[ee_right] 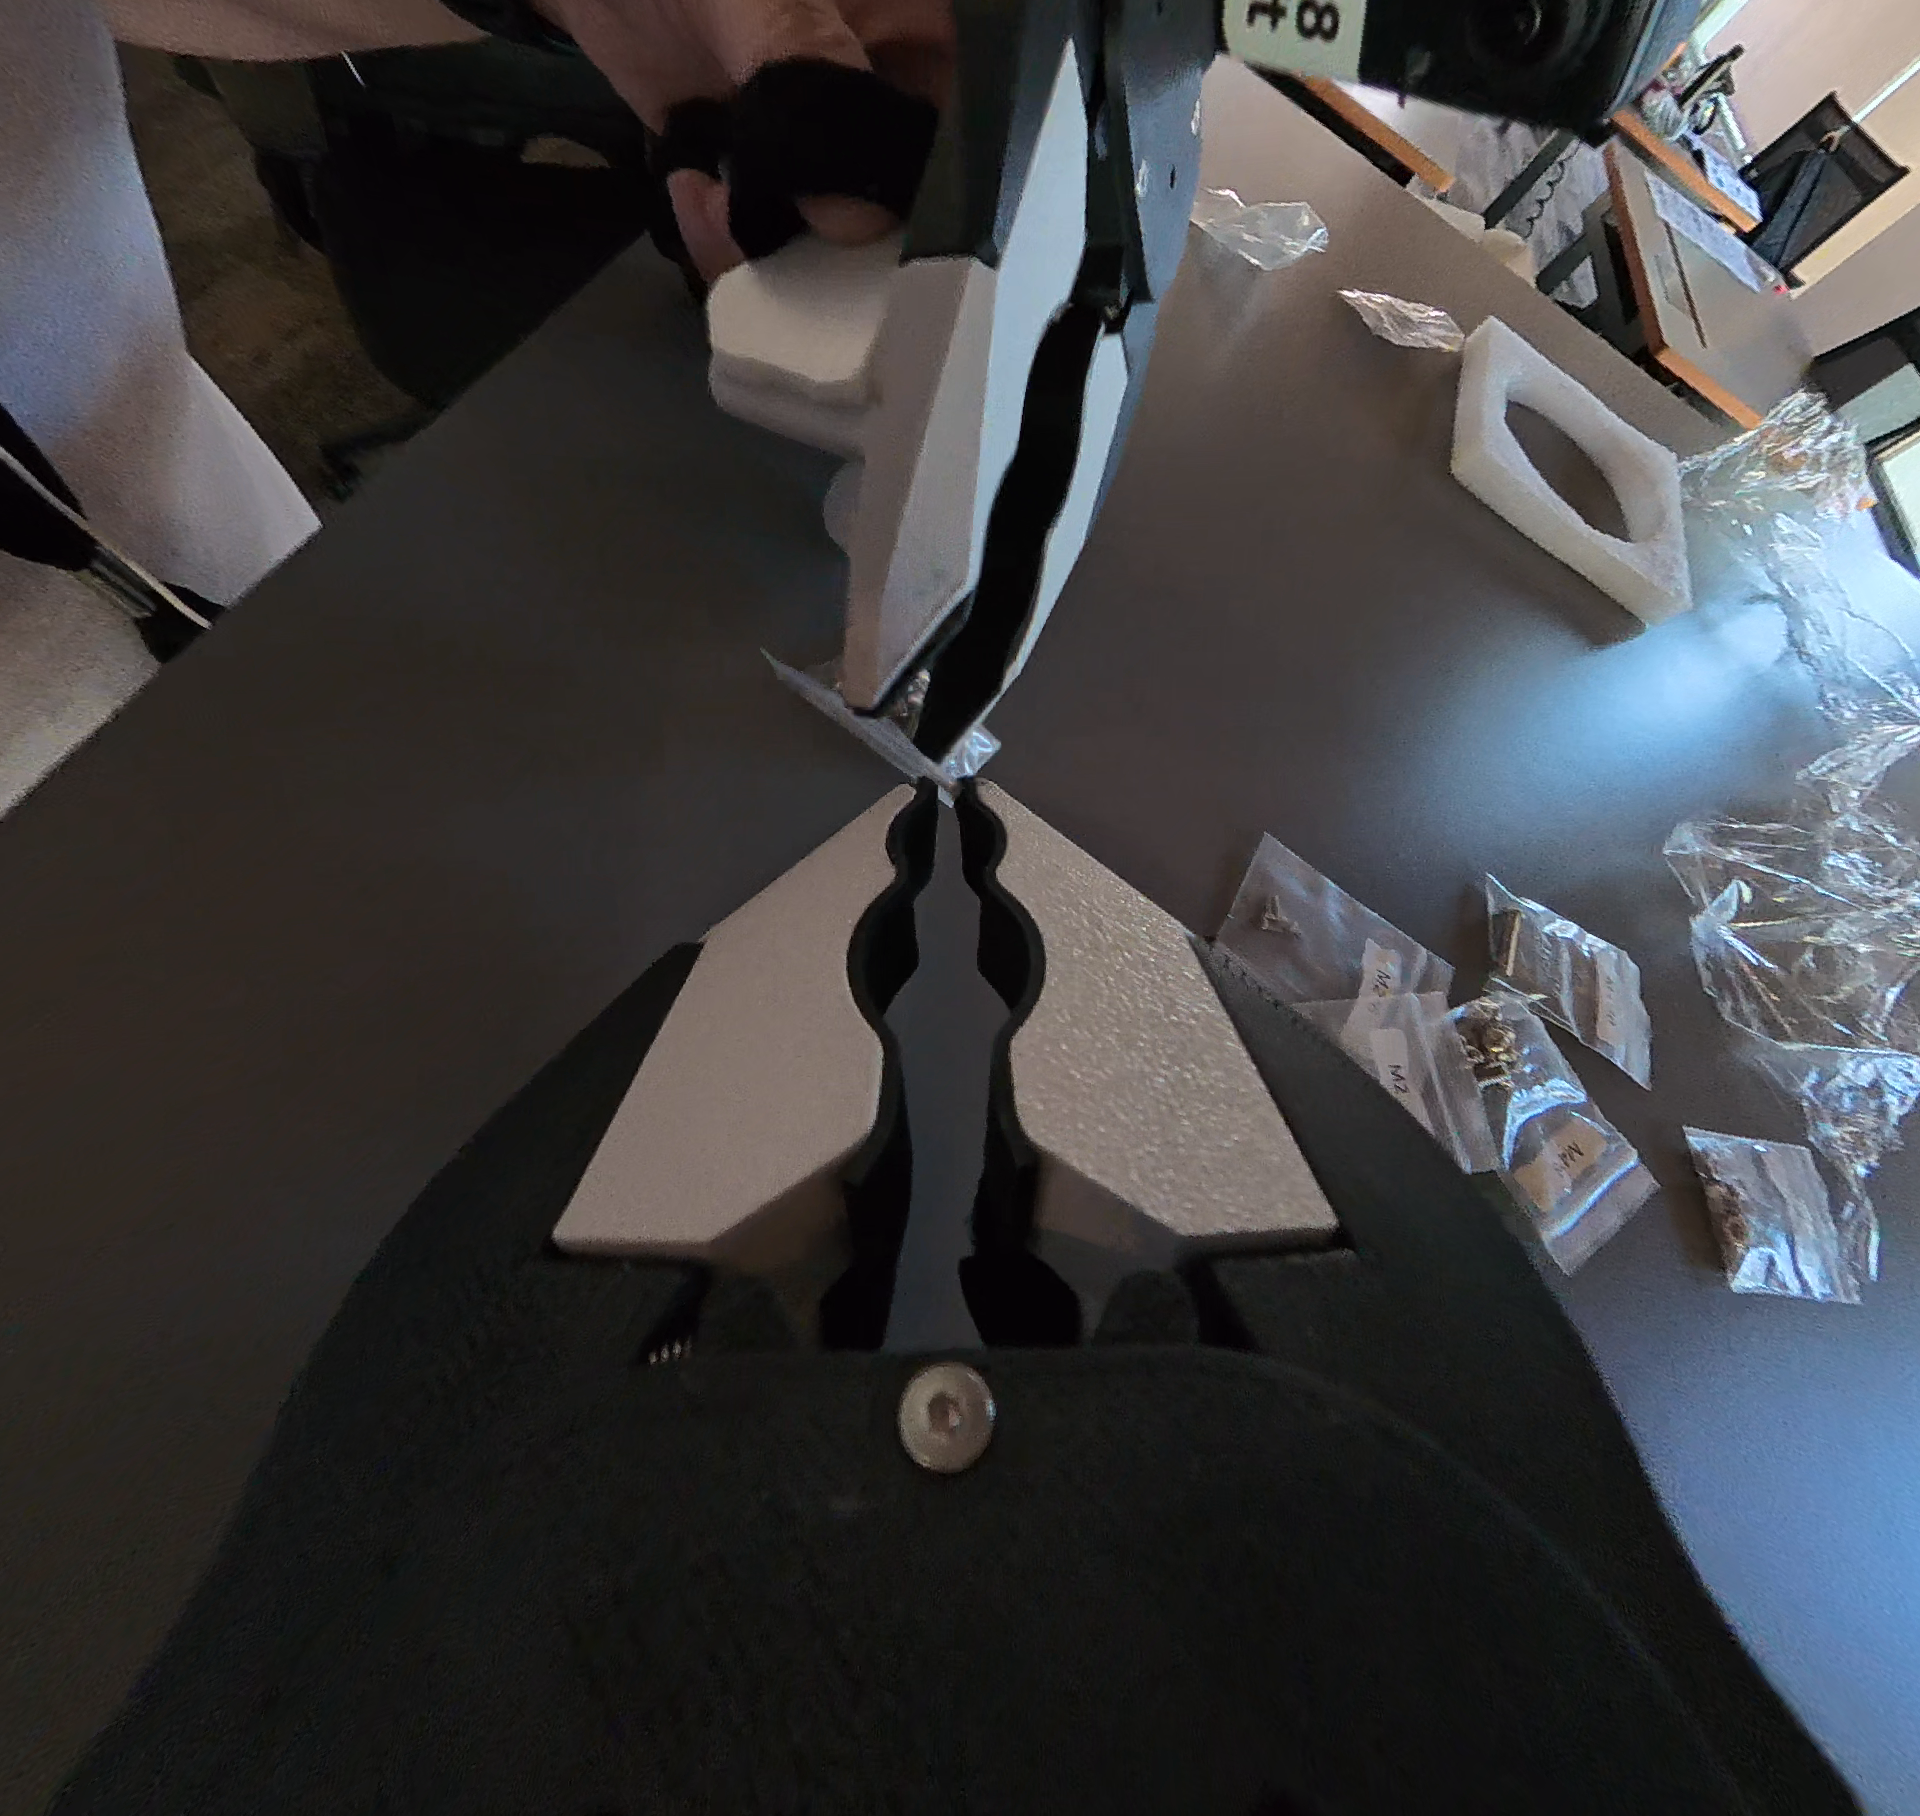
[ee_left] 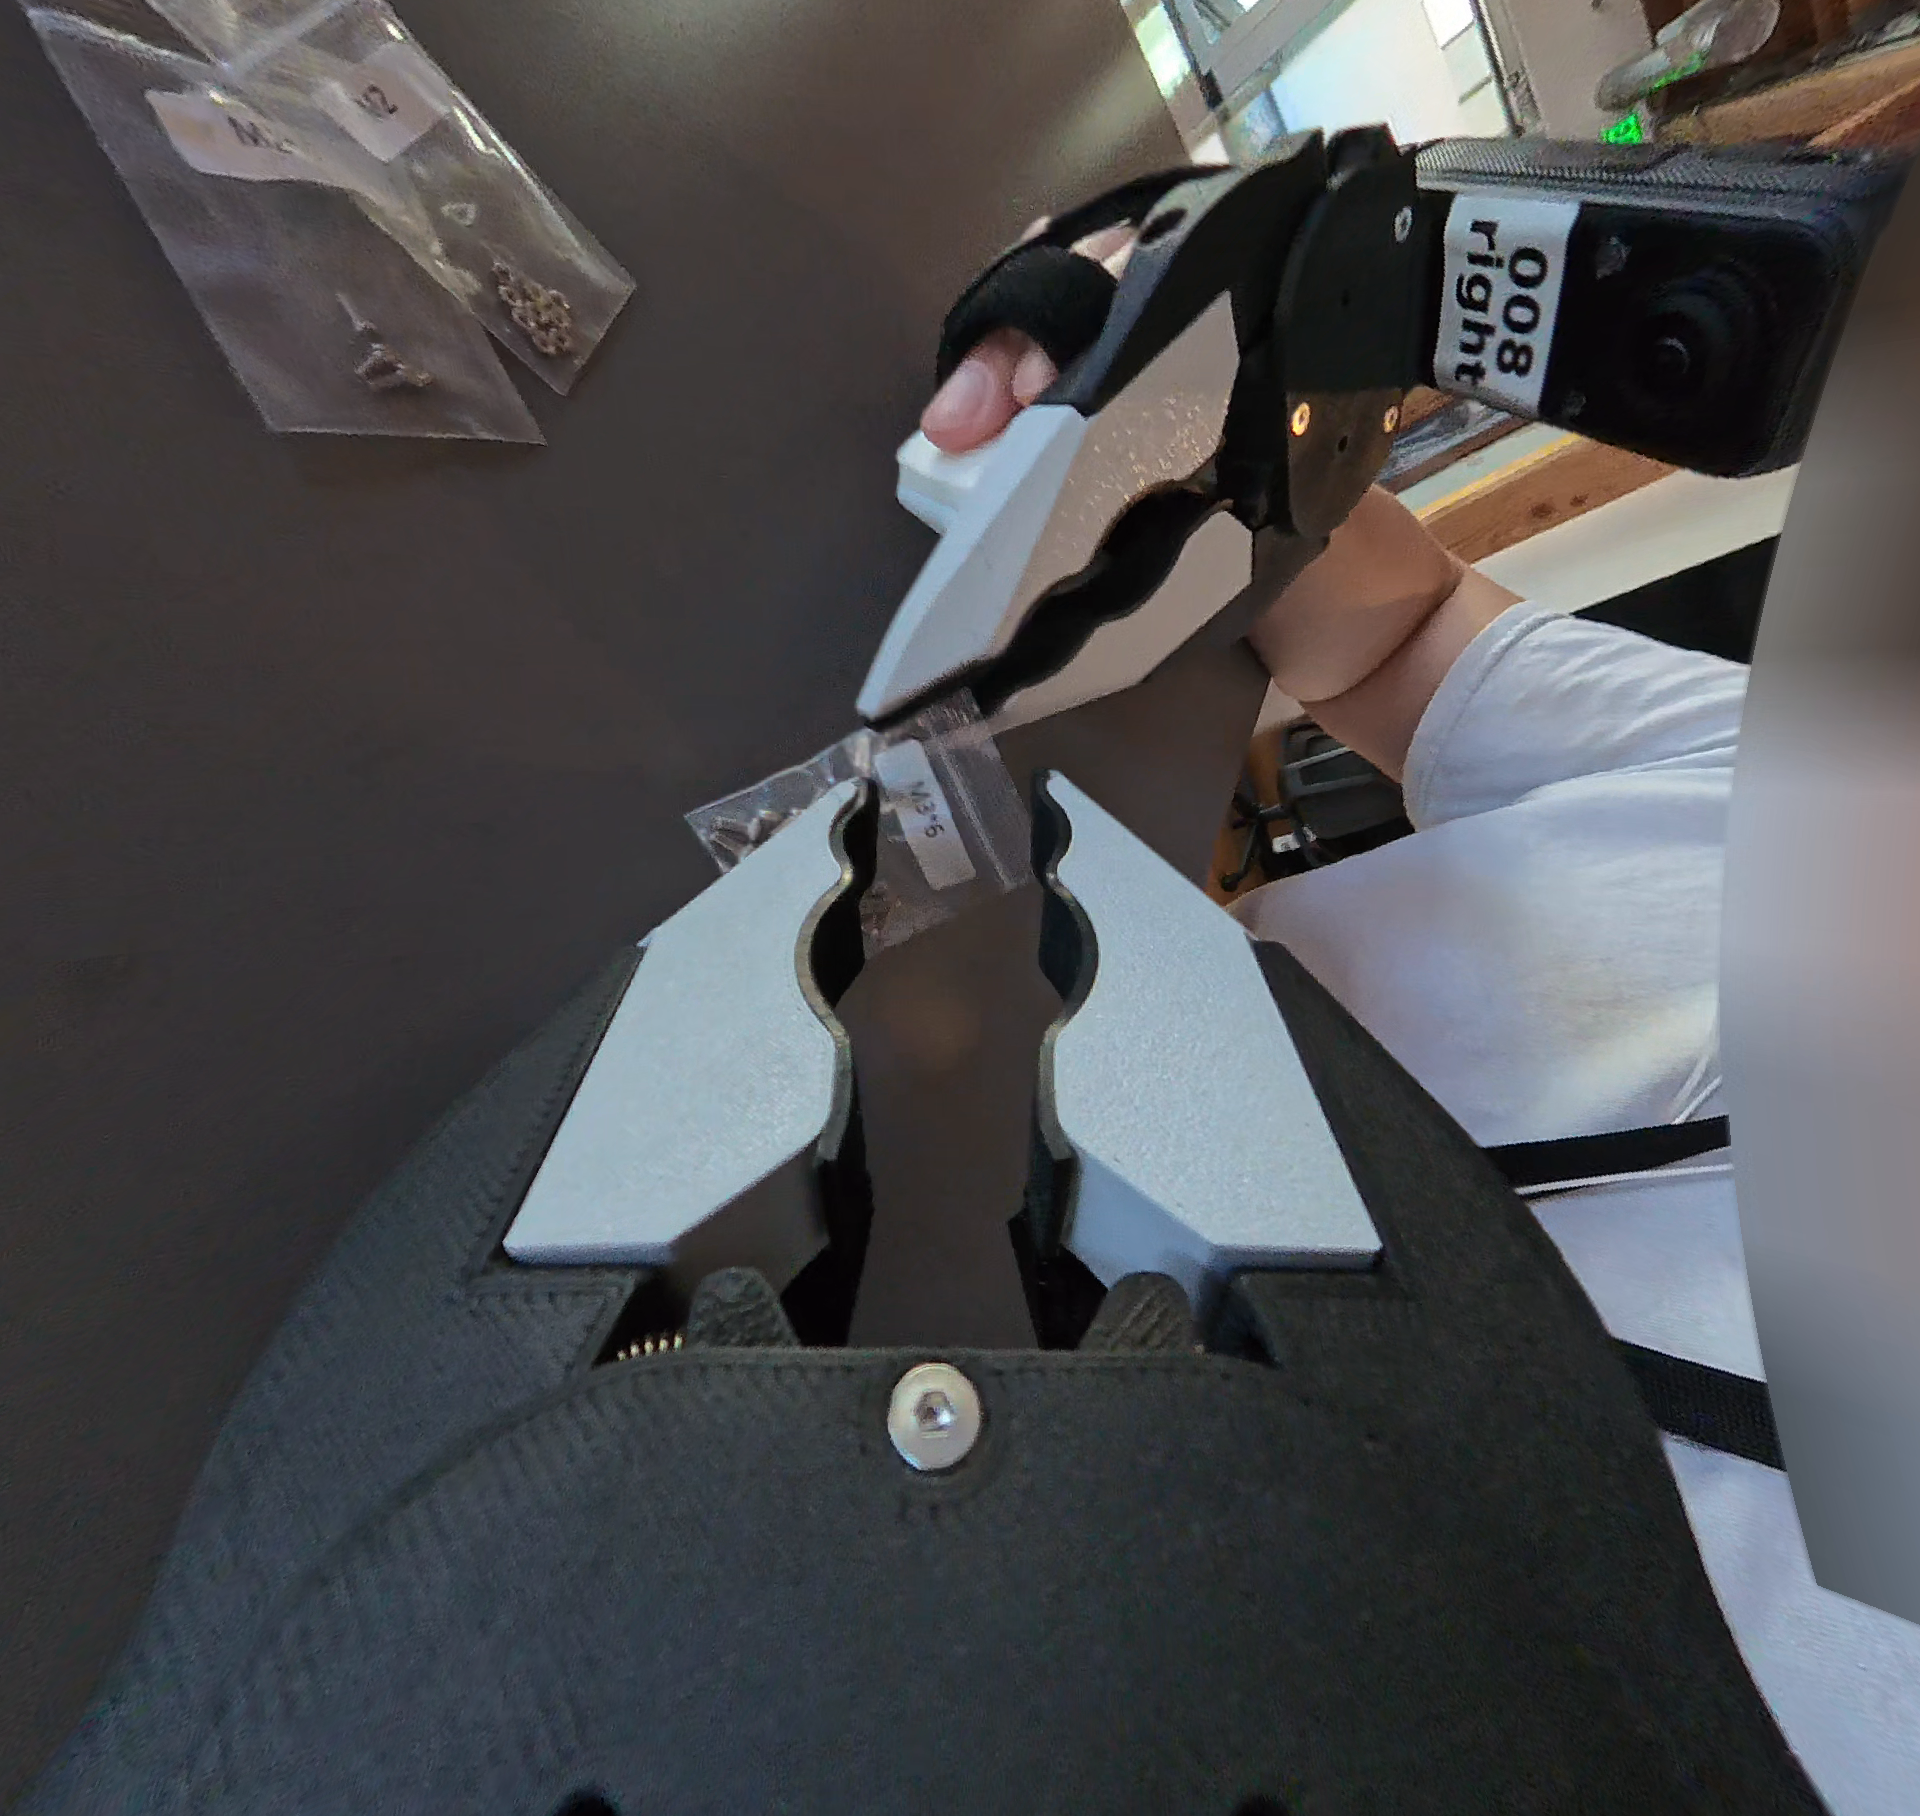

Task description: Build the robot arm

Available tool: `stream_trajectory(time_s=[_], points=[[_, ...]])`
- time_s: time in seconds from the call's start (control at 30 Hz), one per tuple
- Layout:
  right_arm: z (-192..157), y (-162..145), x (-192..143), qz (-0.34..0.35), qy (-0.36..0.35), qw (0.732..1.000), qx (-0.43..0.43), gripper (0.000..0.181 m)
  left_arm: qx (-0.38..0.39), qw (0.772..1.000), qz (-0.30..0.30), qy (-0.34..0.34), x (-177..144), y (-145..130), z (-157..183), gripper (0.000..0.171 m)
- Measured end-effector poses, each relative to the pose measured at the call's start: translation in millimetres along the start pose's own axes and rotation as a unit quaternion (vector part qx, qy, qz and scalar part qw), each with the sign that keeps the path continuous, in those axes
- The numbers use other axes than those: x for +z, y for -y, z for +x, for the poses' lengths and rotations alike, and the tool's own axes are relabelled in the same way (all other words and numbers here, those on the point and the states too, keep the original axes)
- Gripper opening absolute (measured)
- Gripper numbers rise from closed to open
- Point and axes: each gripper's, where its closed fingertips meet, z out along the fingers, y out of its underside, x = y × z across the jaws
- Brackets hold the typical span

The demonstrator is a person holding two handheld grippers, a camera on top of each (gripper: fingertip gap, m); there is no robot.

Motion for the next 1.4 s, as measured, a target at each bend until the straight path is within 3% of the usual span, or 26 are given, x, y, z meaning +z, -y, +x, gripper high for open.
stream_trajectory(time_s=[0.3, 0.47, 0.87, 1.03, 1.2, 1.4], points=[[-7, 13, -5, 0.038, 0.069, 0.992, 0.099, 0.000, -0.022, 0.999, -0.007, -0.047, -4, -4, 10, 0.022], [-11, 15, -7, 0.045, 0.102, 0.984, 0.138, 0.000, 0.005, 0.999, -0.009, -0.039, -8, -3, 13, 0.018], [-11, 15, -9, 0.051, 0.103, 0.983, 0.140, 0.000, -0.028, 0.997, 0.013, -0.072, -11, -1, 13, 0.000], [-5, 14, -15, 0.052, 0.045, 0.995, 0.069, 0.012, -0.040, 0.997, 0.014, -0.065, -9, -1, 9, 0.000], [-10, 24, -21, 0.030, -0.021, 0.996, -0.080, 0.011, -0.038, 0.998, 0.006, -0.059, -5, -3, 10, 0.000], [-15, 16, -11, -0.022, -0.043, 0.988, -0.146, 0.007, -0.028, 0.998, -0.011, -0.048, 0, -7, 10, 0.000]])
